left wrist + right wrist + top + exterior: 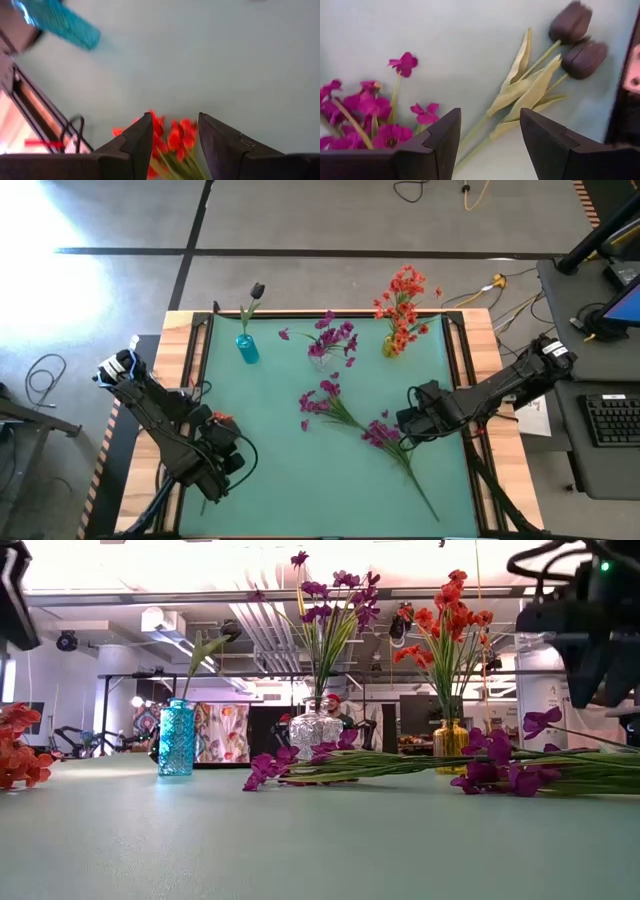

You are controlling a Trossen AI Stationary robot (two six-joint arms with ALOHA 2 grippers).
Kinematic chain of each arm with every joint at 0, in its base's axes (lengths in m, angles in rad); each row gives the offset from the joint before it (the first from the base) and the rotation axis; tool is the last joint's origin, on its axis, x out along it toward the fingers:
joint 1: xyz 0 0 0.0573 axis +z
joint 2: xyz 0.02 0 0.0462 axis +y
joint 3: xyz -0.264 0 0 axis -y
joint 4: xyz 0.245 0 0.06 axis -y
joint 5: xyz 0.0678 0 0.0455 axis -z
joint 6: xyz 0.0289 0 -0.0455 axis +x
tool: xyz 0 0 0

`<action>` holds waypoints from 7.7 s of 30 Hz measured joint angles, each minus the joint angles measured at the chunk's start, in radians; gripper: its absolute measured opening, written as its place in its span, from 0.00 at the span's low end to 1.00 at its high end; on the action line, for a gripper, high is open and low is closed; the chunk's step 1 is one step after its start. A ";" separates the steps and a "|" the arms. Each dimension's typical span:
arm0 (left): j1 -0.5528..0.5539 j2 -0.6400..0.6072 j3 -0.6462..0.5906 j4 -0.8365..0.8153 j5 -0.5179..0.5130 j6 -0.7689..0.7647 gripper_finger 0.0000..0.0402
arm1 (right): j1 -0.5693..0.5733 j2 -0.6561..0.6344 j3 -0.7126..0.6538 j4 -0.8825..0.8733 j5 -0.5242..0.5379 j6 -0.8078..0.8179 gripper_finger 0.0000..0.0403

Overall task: Sort flowers into vase by color
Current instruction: Put the top violet flowers into the transparent flower vase

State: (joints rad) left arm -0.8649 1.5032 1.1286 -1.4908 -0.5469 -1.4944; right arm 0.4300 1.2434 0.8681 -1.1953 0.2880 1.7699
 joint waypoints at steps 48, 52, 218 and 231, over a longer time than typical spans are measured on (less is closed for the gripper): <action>0.027 -0.058 -0.163 0.487 -0.110 0.157 0.42 | -0.091 0.429 0.193 0.694 0.161 -1.232 0.71; 0.027 -0.058 -0.163 0.495 -0.123 0.167 0.42 | -0.091 0.429 0.148 0.804 0.164 -1.260 0.71; 0.613 -0.588 -0.045 1.582 -0.223 1.992 0.01 | -0.051 0.251 0.008 1.859 0.263 -1.676 0.50; 1.284 -0.450 -0.009 1.420 0.547 1.788 0.01 | -0.057 0.252 0.008 1.832 0.264 -1.647 0.50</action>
State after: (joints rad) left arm 0.4188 1.0536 1.1198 -0.0705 0.0004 0.2933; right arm 0.3728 1.4949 0.8764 0.6367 0.5522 0.1227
